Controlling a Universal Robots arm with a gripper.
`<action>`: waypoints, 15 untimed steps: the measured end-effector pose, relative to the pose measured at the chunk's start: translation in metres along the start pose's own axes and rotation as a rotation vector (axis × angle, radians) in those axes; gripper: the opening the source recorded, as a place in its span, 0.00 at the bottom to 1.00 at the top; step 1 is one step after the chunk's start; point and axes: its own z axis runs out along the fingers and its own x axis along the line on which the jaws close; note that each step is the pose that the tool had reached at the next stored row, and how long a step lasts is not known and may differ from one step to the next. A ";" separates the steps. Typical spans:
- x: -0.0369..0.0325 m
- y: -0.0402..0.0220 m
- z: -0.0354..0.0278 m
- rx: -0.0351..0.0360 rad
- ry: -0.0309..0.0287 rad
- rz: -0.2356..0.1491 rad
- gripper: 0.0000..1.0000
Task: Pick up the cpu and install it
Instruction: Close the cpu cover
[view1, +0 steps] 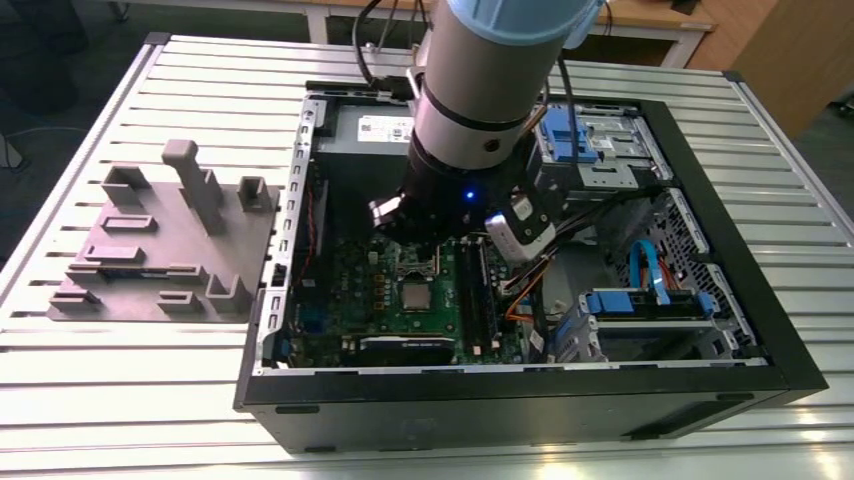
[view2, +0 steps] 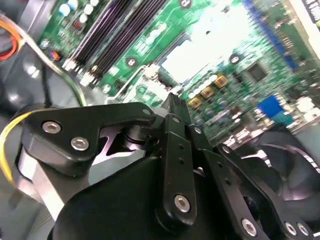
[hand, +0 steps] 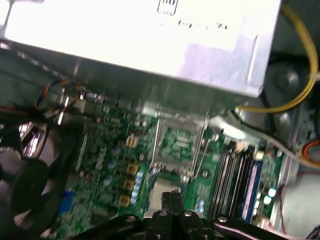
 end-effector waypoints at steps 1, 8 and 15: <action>-0.0001 -0.0001 0.0001 -0.0141 -0.0030 -0.004 0.11; -0.0004 -0.0006 0.0042 -0.0101 0.0108 -0.120 0.11; -0.0007 -0.0011 0.0086 -0.0030 0.0247 -0.244 0.11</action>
